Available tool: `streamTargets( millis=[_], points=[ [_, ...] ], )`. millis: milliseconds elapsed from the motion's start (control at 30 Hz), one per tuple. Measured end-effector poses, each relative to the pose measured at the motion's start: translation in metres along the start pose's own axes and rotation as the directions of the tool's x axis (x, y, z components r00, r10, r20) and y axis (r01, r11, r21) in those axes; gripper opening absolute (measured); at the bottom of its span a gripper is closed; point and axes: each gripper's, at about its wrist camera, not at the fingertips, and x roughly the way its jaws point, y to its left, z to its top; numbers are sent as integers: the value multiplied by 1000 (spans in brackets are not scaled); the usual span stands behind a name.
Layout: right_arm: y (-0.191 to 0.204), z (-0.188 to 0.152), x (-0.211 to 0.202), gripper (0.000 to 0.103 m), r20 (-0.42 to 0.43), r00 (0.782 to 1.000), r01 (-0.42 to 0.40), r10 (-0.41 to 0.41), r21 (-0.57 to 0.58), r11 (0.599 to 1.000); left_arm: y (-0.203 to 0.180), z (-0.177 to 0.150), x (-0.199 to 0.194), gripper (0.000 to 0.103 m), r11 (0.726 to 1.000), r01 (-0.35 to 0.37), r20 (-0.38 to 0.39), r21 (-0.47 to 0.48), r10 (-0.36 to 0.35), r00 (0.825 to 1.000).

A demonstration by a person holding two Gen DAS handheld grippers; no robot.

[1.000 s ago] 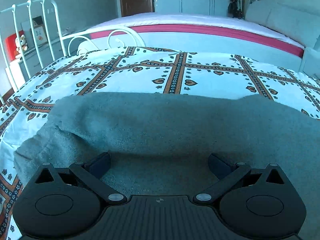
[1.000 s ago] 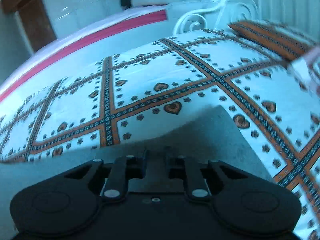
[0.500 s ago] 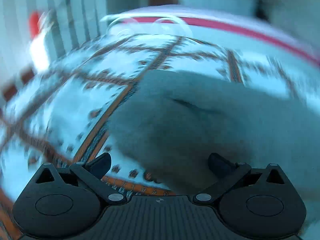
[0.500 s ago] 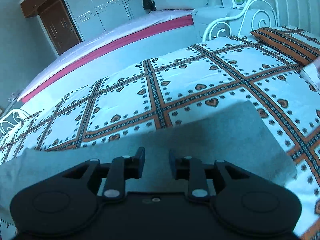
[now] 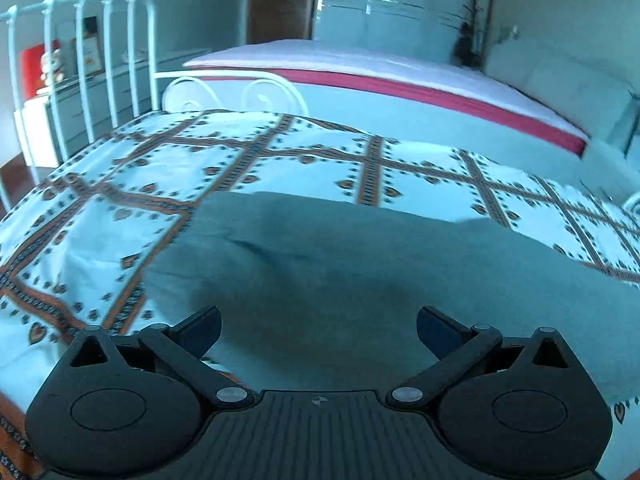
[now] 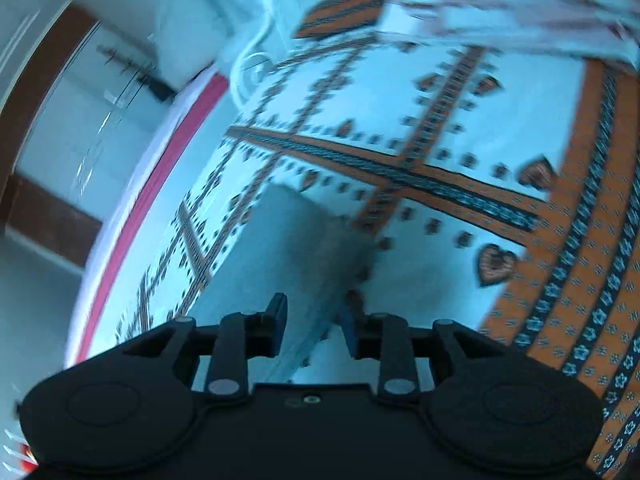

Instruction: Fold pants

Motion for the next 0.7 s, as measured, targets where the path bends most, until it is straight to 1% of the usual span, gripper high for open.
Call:
streamTargets(
  millis=[67, 200, 267, 300, 367, 400, 433, 467, 500, 567, 600, 633, 667, 700],
  points=[
    [-9, 1, 5, 23, -16, 1000, -25, 26, 44, 999, -12, 1, 2, 103, 1000, 12, -13, -4, -12, 1000],
    [-14, 2, 22, 23, -36, 999, -28, 31, 61, 998, -33, 0, 10, 103, 999, 41, -43, -17, -41, 998],
    [-15, 2, 31, 23, -29, 999, -36, 38, 72, 997, -48, -2, 12, 103, 999, 44, -52, 2, -44, 998],
    [-15, 2, 37, 22, -23, 999, -47, 49, 76, 996, -57, -3, 11, 103, 999, 54, -56, 9, -53, 997],
    [-12, 3, 45, 22, -27, 999, -44, 45, 47, 998, -85, -8, 8, 103, 996, 81, -57, 29, -79, 995],
    [-6, 4, 47, 10, -29, 999, -29, 30, 15, 999, -102, -12, 5, 103, 994, 102, -52, 42, -100, 994],
    [0, 6, 47, 6, -29, 999, -19, 18, -15, 1000, -123, -20, 1, 103, 990, 127, -39, 64, -124, 991],
    [4, 8, 45, 6, -24, 999, -26, 25, -32, 999, -141, -29, -1, 103, 988, 132, -21, 76, -131, 991],
    [7, 8, 43, 6, -16, 999, -39, 39, -38, 998, -160, -41, -1, 103, 989, 131, -12, 71, -131, 991],
    [7, 8, 40, 6, -16, 999, -37, 37, -47, 998, -187, -62, 5, 103, 990, 139, -43, 20, -138, 990],
    [4, 8, 40, 10, -20, 999, -36, 35, -42, 998, -199, -73, 8, 103, 991, 136, -58, 2, -136, 989],
    [0, 8, 40, 18, -22, 999, -36, 35, -34, 999, -212, -82, 7, 103, 994, 106, -42, 22, -105, 994],
    [-4, 6, 40, 19, -25, 999, -30, 29, -23, 999, -223, -88, 3, 103, 995, 75, -18, 60, -74, 997],
    [-9, 5, 41, 18, -39, 998, -47, 46, -10, 999, -231, -90, 0, 103, 994, 70, -6, 86, -70, 998]
  ],
)
